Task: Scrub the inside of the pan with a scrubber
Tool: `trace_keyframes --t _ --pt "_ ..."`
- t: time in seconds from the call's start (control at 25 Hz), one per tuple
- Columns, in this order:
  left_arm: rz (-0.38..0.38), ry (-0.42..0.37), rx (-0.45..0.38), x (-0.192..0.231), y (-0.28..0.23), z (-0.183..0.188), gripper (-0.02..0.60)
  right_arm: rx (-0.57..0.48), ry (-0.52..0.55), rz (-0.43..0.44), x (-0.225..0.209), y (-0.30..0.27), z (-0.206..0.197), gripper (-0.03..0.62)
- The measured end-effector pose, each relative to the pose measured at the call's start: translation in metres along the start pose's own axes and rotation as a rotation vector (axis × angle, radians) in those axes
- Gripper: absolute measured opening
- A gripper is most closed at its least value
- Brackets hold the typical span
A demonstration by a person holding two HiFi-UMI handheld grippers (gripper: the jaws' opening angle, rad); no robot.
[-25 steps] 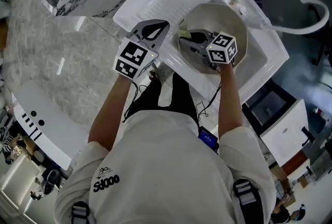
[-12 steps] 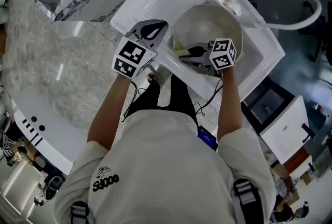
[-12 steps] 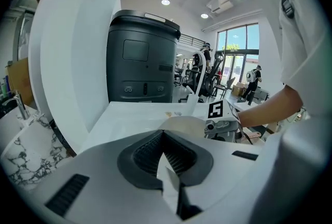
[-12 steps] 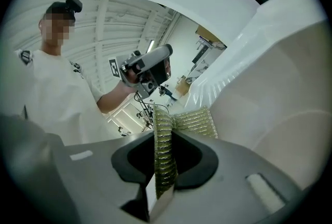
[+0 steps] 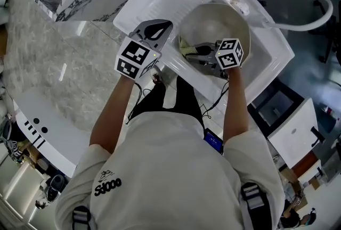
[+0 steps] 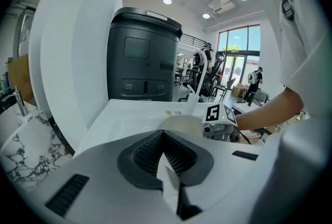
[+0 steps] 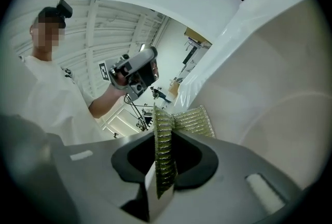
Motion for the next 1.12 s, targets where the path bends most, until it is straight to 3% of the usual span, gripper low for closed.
trace_keyframes --t 0.32,0.56,0.68,0.88,1.12 --pt "0.006 0.003 0.007 0.003 -0.001 -0.003 0.000 0.081 -0.007 -0.134 -0.021 -0.003 -0.010 0.081" --pt "0.011 -0.007 0.017 0.003 0.000 -0.005 0.000 0.092 -0.004 -0.169 -0.027 -0.003 -0.010 0.081" --pt "0.011 -0.008 0.018 0.003 0.001 -0.004 0.000 0.160 0.020 -0.207 -0.036 0.000 -0.011 0.081" --pt "0.013 -0.001 0.027 0.004 0.002 -0.009 0.000 0.305 0.072 -0.297 -0.058 0.006 -0.011 0.081" --pt "0.012 0.002 0.034 0.006 0.004 -0.010 0.000 0.298 0.112 -0.487 -0.083 0.030 0.007 0.081"
Point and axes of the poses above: the fingertips, and each gripper's own axes: y backward along the fingers, x to its left, z out of its top, the point moved 6 cm from there along y, backward along the fingers, and after that the axes turned 12 degrees about y, right-handed, at the moved point
